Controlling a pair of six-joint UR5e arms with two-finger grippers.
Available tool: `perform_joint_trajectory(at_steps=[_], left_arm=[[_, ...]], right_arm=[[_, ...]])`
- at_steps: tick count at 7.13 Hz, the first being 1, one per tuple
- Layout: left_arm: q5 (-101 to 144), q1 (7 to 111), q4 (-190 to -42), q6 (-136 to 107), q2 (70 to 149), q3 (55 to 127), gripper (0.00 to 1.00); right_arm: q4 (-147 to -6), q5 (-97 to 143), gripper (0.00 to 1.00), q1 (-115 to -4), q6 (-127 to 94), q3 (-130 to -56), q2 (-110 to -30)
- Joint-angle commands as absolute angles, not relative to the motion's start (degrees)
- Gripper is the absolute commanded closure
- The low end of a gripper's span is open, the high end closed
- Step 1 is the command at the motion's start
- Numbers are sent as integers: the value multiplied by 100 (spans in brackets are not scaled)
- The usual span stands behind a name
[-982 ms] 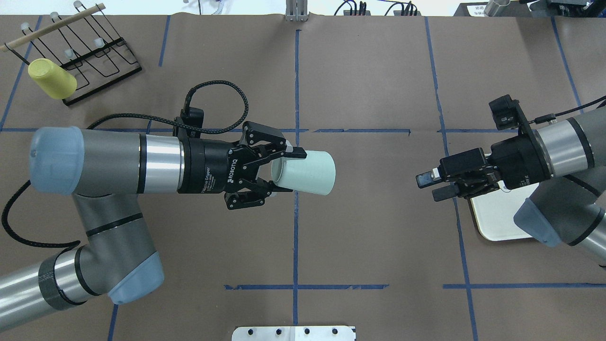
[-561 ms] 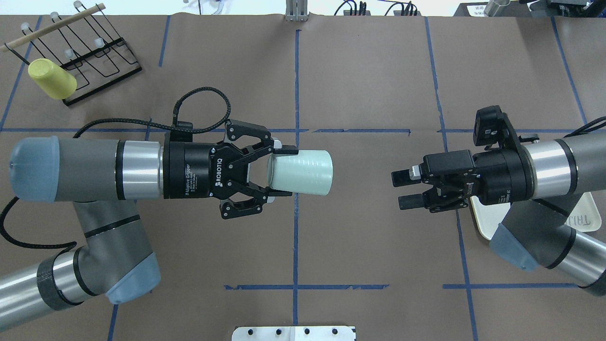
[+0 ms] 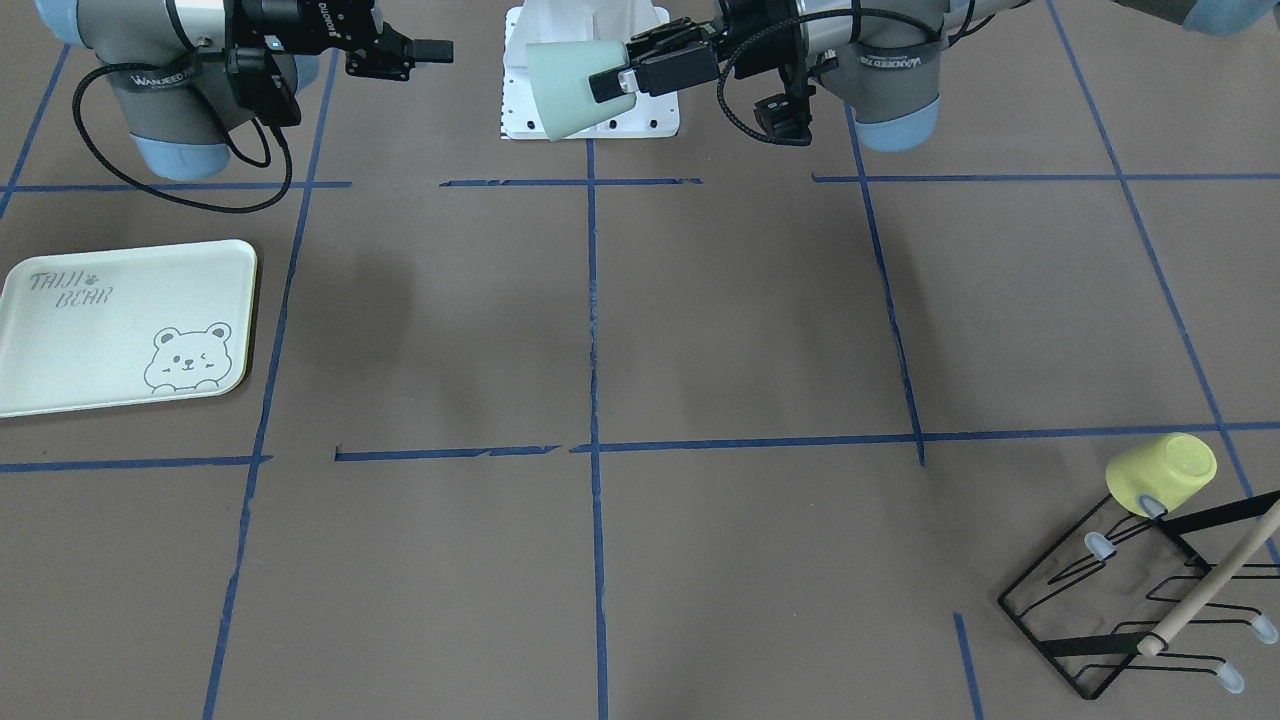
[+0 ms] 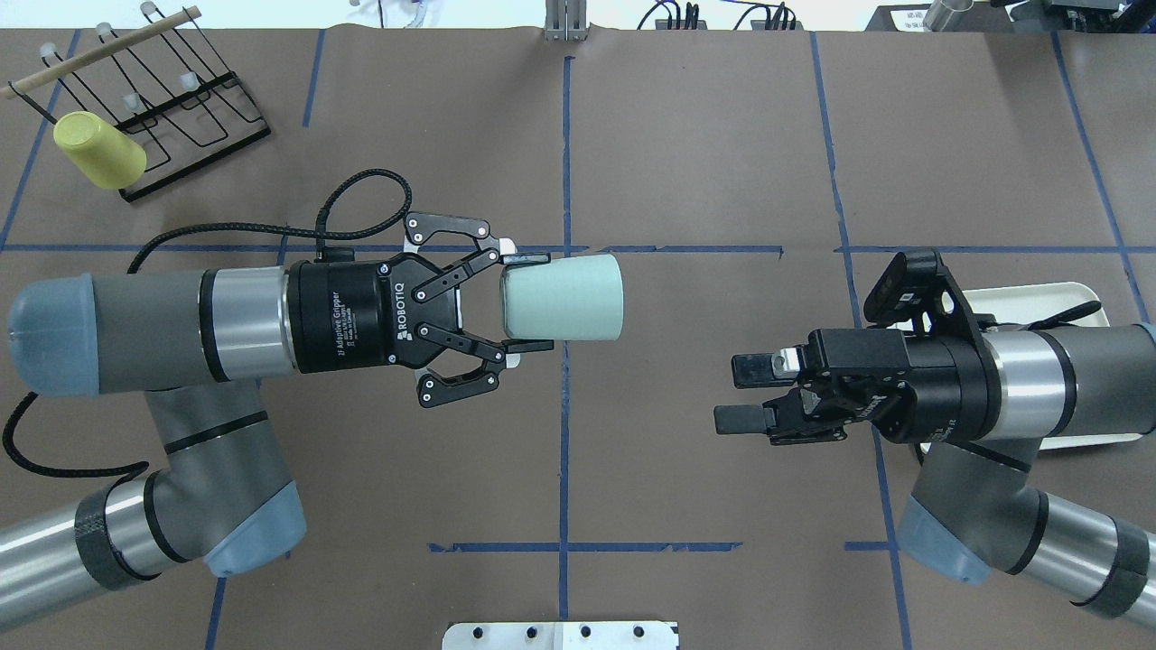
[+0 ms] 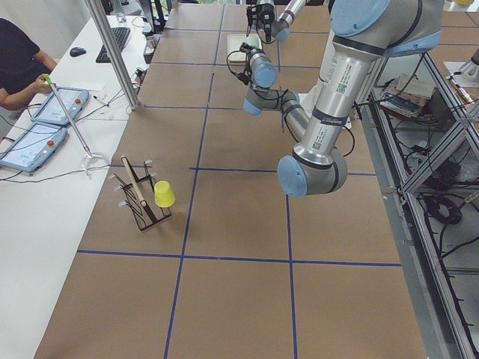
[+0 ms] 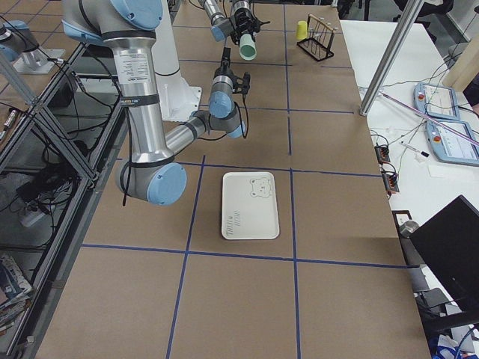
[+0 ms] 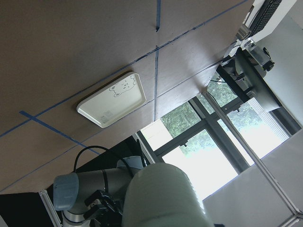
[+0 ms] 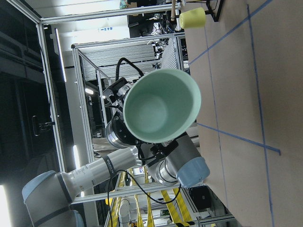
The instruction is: Left arm grabs green cup and hands to right arm on tray
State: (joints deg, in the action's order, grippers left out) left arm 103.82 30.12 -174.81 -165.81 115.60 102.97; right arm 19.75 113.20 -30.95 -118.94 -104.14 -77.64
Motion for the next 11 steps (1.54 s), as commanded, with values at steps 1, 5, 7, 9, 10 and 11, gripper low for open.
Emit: perform_joint_trajectory(at_steps=[1, 5, 7, 9, 10, 11], left_arm=[[10327, 2962, -17770, -17212, 11487, 10240, 97], [10327, 2734, -17859, -17780, 11470, 10187, 95], [10327, 2672, -17859, -17780, 11478, 10195, 94], [10327, 2672, -17859, -17963, 11470, 10195, 93], [10327, 2663, -17859, -17982, 11470, 10187, 93], [10327, 2654, -17859, -17982, 11478, 10187, 93]], right_arm=[[2004, 11154, 5, -3041, -11717, -10389, -7550], [1680, 10942, 5, -3024, -11049, -10266, -7357], [1547, 10951, 9, -2997, -10995, -10222, -7207], [1425, 10872, 9, -2997, -10978, -10152, -7067], [1398, 10863, 10, -2997, -10960, -10108, -7040], [1380, 10863, 10, -2997, -10960, -10090, -6979]])
